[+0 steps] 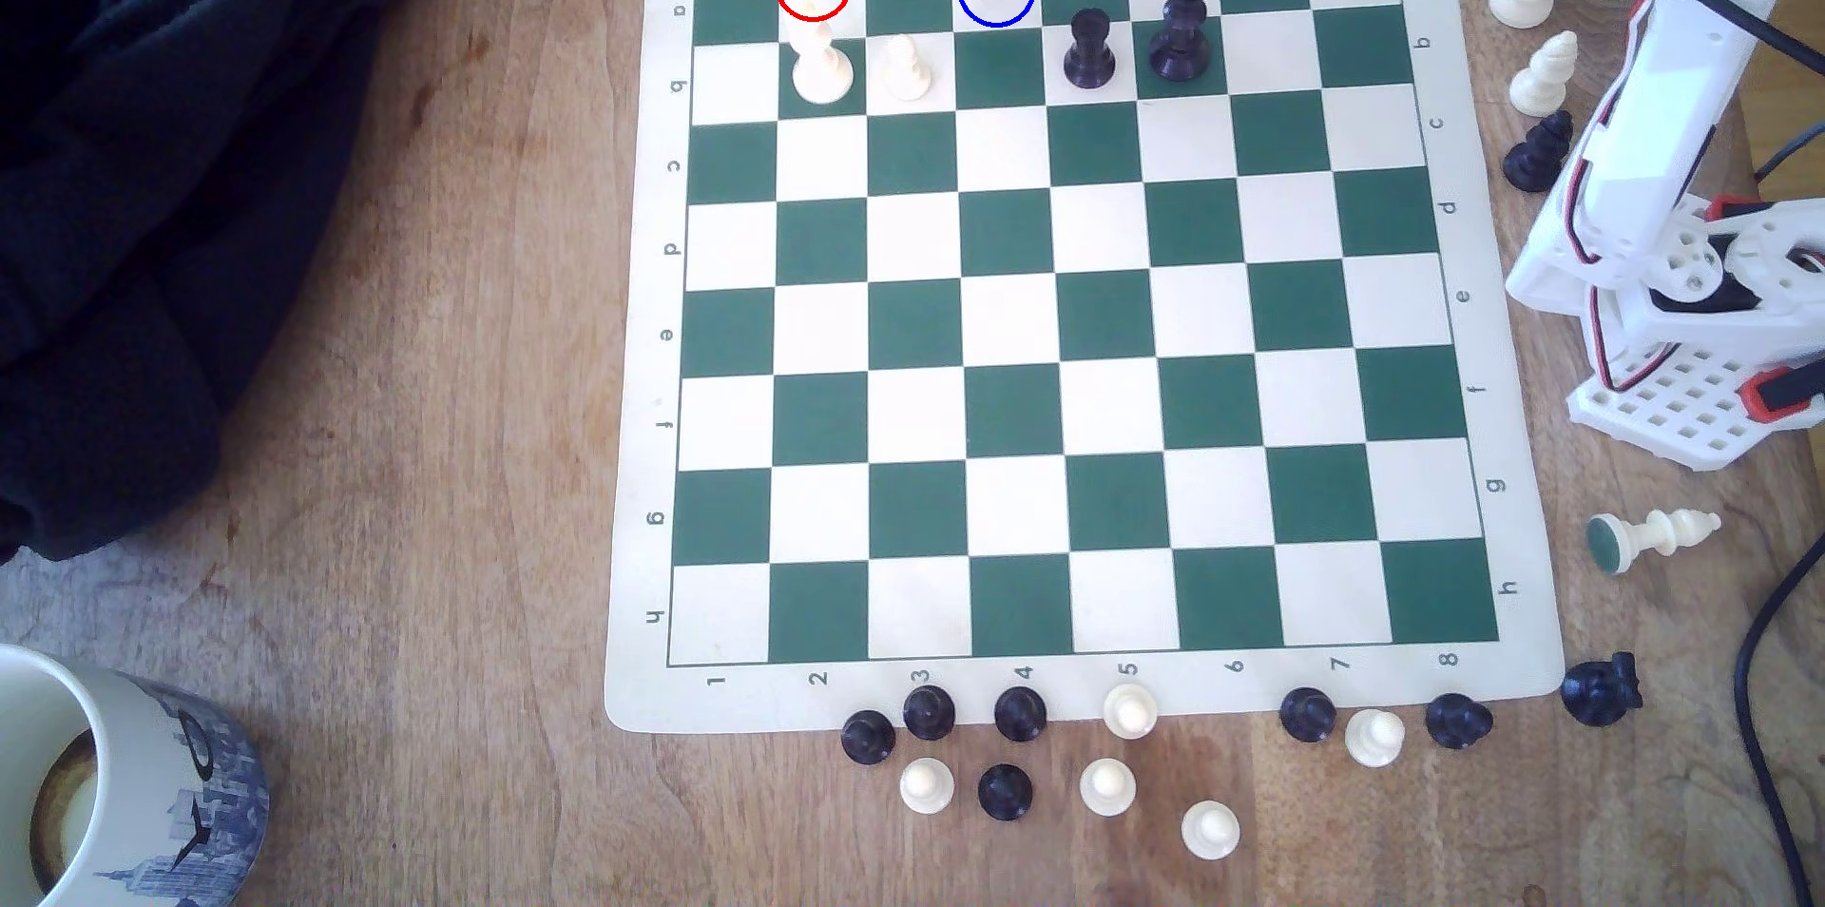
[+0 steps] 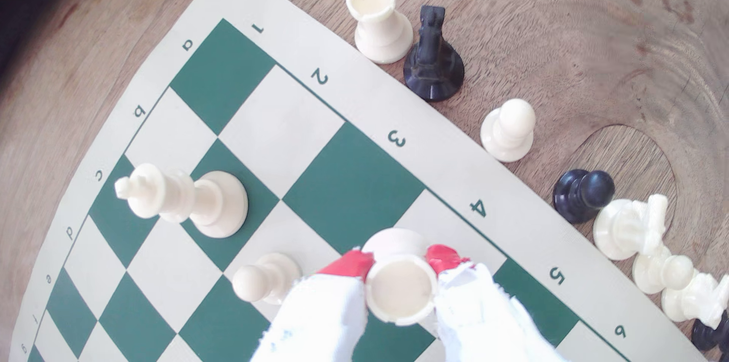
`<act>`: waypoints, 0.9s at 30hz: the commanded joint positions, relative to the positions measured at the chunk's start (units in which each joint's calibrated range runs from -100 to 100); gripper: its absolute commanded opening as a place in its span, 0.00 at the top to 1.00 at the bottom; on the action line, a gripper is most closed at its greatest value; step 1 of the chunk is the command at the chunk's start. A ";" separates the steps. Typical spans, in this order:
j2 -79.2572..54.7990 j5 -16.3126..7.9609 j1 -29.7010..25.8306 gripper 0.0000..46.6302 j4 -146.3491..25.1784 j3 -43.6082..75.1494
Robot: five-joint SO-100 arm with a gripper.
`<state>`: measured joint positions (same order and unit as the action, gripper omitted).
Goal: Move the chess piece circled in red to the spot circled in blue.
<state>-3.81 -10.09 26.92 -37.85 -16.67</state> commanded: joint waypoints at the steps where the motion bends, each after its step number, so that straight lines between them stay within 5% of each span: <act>1: 0.33 1.61 0.42 0.96 2.55 1.26; 23: -5.27 3.86 0.89 0.96 3.04 1.08; 27: -6.12 3.86 0.81 0.90 3.04 1.26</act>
<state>-10.52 -6.42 28.17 -35.78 -16.67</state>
